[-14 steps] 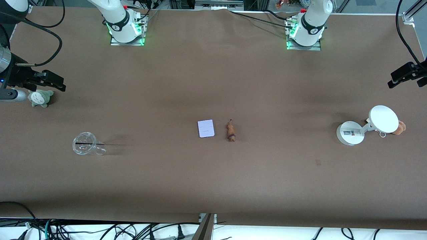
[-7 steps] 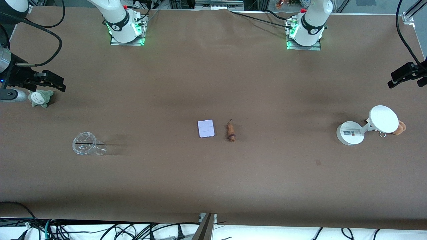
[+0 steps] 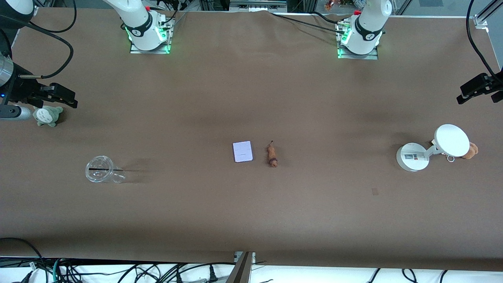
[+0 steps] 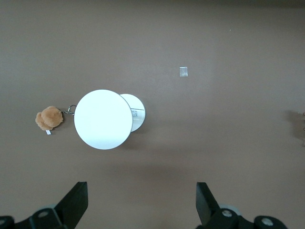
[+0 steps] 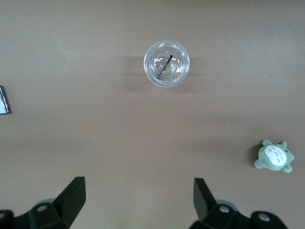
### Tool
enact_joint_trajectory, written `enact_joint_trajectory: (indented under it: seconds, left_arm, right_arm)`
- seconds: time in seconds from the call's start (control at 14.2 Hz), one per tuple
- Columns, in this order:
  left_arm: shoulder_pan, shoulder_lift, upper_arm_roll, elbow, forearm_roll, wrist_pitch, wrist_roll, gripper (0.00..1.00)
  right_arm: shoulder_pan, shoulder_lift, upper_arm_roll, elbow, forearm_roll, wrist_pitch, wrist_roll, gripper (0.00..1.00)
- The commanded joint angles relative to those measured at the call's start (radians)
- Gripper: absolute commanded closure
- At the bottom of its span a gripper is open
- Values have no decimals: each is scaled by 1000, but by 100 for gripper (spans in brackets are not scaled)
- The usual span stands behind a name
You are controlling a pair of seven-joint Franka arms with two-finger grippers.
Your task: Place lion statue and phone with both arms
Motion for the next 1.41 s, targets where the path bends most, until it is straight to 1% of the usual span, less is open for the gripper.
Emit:
enact_joint_trajectory:
  seconds: [0.0,0.35,0.56,1.06,1.34]
  left_arm:
    - [6,13,-2,29,-16,-14,5,0]
    - [4,16,-2,29,-3,-15,11,0]
    - [0,16,-3,29,-4,-52,5,0]
    - [3,34,-2,30,-48,-54,11,0]
    - [7,45,0,32,-53,-61,13,0]
  right_arm:
    - [-6,9,2,26,4,-8,2,0]
    - [-8,9,2,24,4,-8,2,0]
    - [-6,9,2,24,4,-8,2,0]
    - [-9,9,0,24,7,-8,4,0]
    - [-9,9,0,24,7,-7,4,0]
